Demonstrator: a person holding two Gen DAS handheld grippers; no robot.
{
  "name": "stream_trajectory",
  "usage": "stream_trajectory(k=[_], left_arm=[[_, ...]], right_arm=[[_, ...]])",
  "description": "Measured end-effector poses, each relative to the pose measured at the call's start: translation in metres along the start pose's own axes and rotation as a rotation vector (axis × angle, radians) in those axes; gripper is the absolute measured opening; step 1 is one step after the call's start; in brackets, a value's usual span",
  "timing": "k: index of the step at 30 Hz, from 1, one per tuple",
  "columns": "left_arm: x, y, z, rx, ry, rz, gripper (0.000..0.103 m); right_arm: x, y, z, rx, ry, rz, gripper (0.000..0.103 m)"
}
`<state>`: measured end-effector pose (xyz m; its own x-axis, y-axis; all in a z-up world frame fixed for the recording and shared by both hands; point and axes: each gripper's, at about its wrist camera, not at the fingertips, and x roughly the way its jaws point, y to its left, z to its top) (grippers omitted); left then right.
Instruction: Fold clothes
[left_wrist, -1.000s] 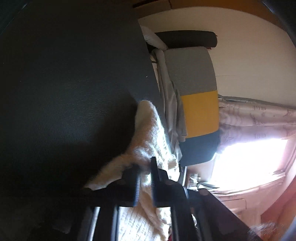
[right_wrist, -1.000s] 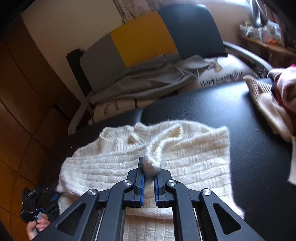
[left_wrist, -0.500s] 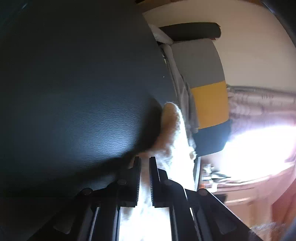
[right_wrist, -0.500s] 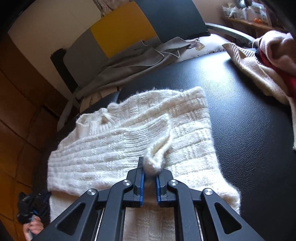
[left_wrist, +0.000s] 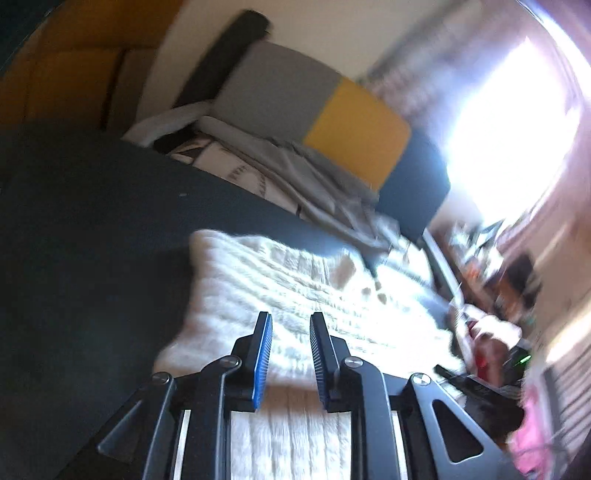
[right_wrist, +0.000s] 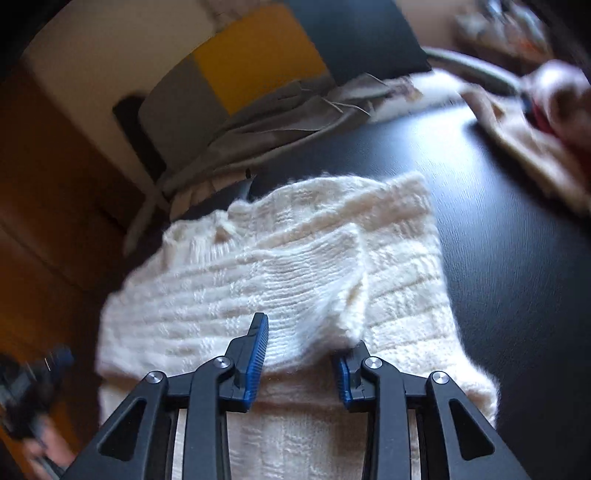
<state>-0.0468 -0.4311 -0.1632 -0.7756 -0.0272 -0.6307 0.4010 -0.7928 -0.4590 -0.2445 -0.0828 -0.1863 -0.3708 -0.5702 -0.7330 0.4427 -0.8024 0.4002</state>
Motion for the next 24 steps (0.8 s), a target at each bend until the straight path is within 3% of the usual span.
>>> stream_trajectory(k=[3, 9, 12, 17, 20, 24], left_arm=[[0.022, -0.008, -0.014, 0.091, 0.050, 0.101, 0.020], [0.036, 0.027, -0.043, 0.151, 0.068, 0.278, 0.022], [0.020, 0.041, -0.048, 0.101, 0.068, 0.261, 0.022], [0.017, 0.050, -0.049, 0.045, 0.046, 0.239, 0.022], [0.006, 0.038, -0.049, 0.070, 0.030, 0.272, 0.022], [-0.007, 0.016, -0.043, 0.112, -0.019, 0.223, 0.021]], right_arm=[[0.001, 0.015, 0.001, -0.125, 0.004, -0.058, 0.029], [-0.009, 0.037, 0.002, -0.314, -0.053, -0.103, 0.021], [0.002, 0.024, -0.004, -0.300, -0.014, -0.142, 0.021], [0.007, 0.006, -0.009, -0.226, -0.044, -0.110, 0.020], [0.009, 0.007, -0.009, -0.229, -0.046, -0.099, 0.021], [0.001, 0.009, -0.005, -0.201, -0.032, -0.055, 0.024]])
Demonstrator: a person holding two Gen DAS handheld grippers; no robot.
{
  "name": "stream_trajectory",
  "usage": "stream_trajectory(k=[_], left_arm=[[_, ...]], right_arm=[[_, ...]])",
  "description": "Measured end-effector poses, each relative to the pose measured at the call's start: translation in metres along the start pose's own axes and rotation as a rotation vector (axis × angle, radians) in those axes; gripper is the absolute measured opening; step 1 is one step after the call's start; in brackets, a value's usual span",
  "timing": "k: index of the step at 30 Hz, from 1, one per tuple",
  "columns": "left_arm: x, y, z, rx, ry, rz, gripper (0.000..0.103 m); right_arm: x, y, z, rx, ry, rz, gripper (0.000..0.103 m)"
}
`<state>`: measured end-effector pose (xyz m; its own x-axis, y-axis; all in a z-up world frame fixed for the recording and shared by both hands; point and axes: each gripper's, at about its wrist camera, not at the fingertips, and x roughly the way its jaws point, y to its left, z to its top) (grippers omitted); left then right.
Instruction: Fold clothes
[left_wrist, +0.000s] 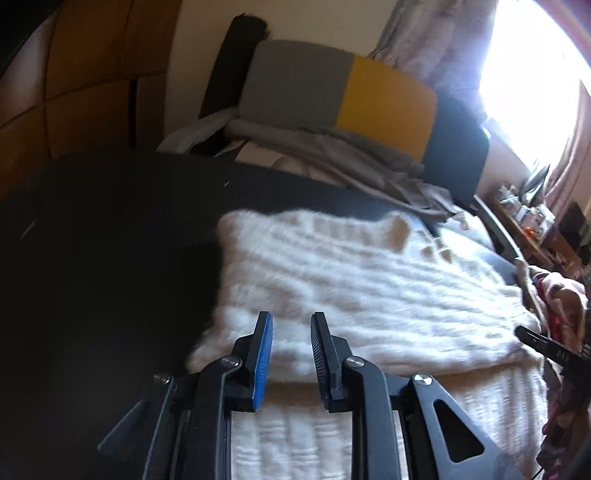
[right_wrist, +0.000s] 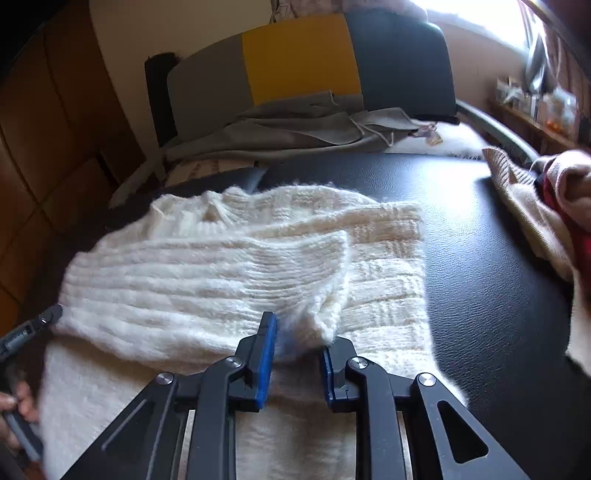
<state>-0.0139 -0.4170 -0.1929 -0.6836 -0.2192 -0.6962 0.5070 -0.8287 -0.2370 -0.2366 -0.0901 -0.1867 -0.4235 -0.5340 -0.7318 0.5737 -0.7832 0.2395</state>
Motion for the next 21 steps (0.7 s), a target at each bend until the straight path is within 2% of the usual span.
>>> stream_trajectory(k=[1, 2, 3, 5, 7, 8, 9, 11, 14, 15, 19, 20, 21], left_arm=[[-0.001, -0.004, 0.003, 0.010, -0.002, -0.017, 0.021], [-0.002, -0.009, 0.007, 0.021, -0.004, -0.034, 0.021], [-0.004, -0.015, 0.012, 0.039, -0.018, -0.041, 0.022], [-0.007, -0.027, 0.024, 0.077, -0.045, -0.054, 0.023], [-0.003, -0.039, 0.033, 0.132, -0.057, -0.031, 0.024], [0.004, -0.041, 0.036, 0.139, -0.039, -0.008, 0.024], [0.018, -0.038, 0.037, 0.133, 0.010, 0.013, 0.024], [0.034, -0.029, 0.035, 0.121, 0.079, 0.065, 0.024], [0.040, -0.006, 0.017, 0.106, 0.090, 0.103, 0.029], [0.036, -0.001, 0.013, 0.093, 0.081, 0.095, 0.029], [0.028, 0.012, 0.007, 0.046, 0.072, 0.089, 0.029], [0.027, 0.012, 0.007, 0.042, 0.071, 0.091, 0.029], [0.026, 0.010, 0.007, 0.047, 0.071, 0.100, 0.029]], right_arm=[[0.000, -0.002, 0.003, 0.038, 0.004, 0.054, 0.025], [0.003, -0.005, 0.006, 0.081, 0.022, 0.106, 0.031], [0.009, -0.009, 0.009, 0.134, 0.053, 0.139, 0.045], [0.019, -0.010, 0.014, 0.196, 0.068, 0.161, 0.047], [0.020, 0.000, 0.021, 0.154, 0.064, 0.126, 0.042], [0.021, 0.006, 0.025, 0.132, 0.062, 0.109, 0.028], [0.021, 0.013, 0.028, 0.097, 0.060, 0.098, 0.018], [0.017, 0.027, 0.035, 0.023, 0.041, 0.068, 0.014], [0.005, 0.039, 0.043, -0.044, -0.019, 0.064, 0.014], [0.004, 0.040, 0.043, -0.071, -0.029, 0.047, 0.014], [0.021, 0.026, 0.030, -0.061, 0.028, -0.013, 0.014], [0.024, 0.017, 0.022, -0.036, 0.047, -0.031, 0.017], [0.025, 0.011, 0.016, -0.013, 0.050, -0.036, 0.026]])
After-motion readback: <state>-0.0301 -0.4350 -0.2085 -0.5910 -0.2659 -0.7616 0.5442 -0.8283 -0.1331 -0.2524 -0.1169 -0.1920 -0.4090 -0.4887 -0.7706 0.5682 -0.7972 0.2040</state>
